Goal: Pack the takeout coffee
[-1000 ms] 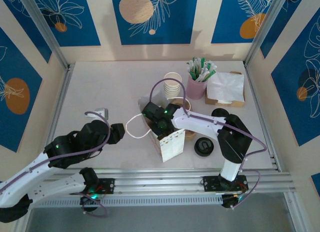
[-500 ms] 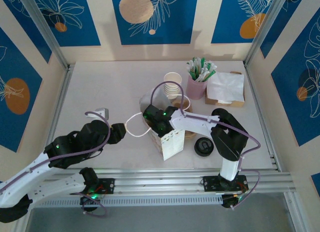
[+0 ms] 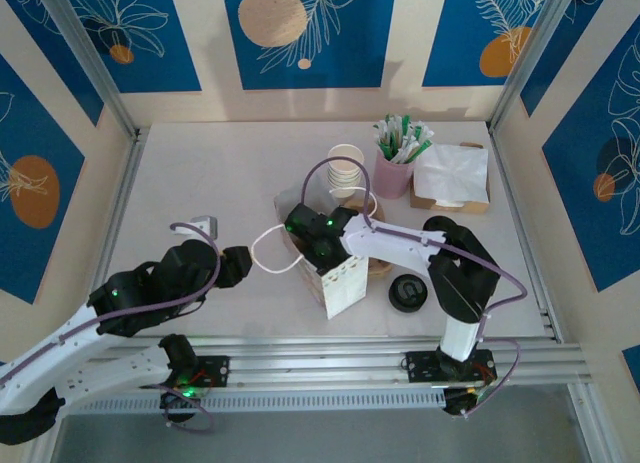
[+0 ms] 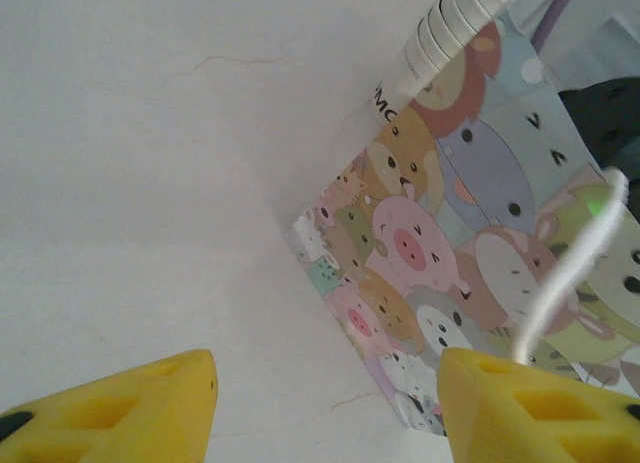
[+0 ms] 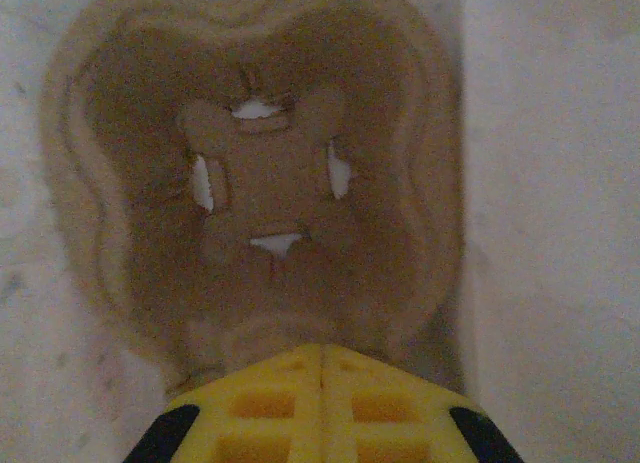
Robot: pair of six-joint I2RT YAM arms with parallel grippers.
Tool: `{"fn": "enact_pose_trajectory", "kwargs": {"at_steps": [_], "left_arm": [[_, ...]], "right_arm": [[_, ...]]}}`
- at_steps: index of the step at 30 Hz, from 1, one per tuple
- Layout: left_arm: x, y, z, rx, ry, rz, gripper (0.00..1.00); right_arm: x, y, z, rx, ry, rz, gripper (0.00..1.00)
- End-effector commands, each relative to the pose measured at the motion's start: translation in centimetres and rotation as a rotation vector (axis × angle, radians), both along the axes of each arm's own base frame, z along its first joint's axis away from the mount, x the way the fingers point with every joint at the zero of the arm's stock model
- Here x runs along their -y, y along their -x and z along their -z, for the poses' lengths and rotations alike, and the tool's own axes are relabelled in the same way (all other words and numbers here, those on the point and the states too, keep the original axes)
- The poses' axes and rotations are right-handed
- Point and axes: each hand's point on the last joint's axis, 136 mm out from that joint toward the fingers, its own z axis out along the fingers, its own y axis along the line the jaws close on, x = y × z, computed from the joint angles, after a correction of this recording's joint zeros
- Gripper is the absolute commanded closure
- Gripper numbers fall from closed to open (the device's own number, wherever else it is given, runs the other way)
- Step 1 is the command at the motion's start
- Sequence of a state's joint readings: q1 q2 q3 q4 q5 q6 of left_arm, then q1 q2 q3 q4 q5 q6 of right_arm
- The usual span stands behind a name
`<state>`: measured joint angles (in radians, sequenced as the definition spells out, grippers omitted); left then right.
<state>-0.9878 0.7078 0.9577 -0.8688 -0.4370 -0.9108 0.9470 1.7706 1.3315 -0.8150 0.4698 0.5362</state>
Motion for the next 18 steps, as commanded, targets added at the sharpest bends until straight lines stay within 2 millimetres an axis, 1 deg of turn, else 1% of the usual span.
{"fn": "enact_pose_trajectory", "kwargs": {"at_steps": [1,5,11,18], "left_arm": [[0.1,0.2,0.4,-0.013,0.018,-0.003,0.39],[0.3,0.1,0.5,-0.016,0.017,-0.003,0.38],[0.5,0.0,0.3,-0.011,0.020,-0.001,0.37],[0.6,-0.1,0.1,-0.008,0.021,-0.001,0.36]], "right_arm": [[-0.3,0.3,-4.2,0.036,-0.080,0.019,0.88],[-0.2,0.5,-6.4,0.055,-0.127,0.028,0.83],[0.5,1.0,-9.2,0.079,-0.160,0.036,0.80],[0.5,1.7,-12.9,0.117,-0.242,0.025,0.77]]}}
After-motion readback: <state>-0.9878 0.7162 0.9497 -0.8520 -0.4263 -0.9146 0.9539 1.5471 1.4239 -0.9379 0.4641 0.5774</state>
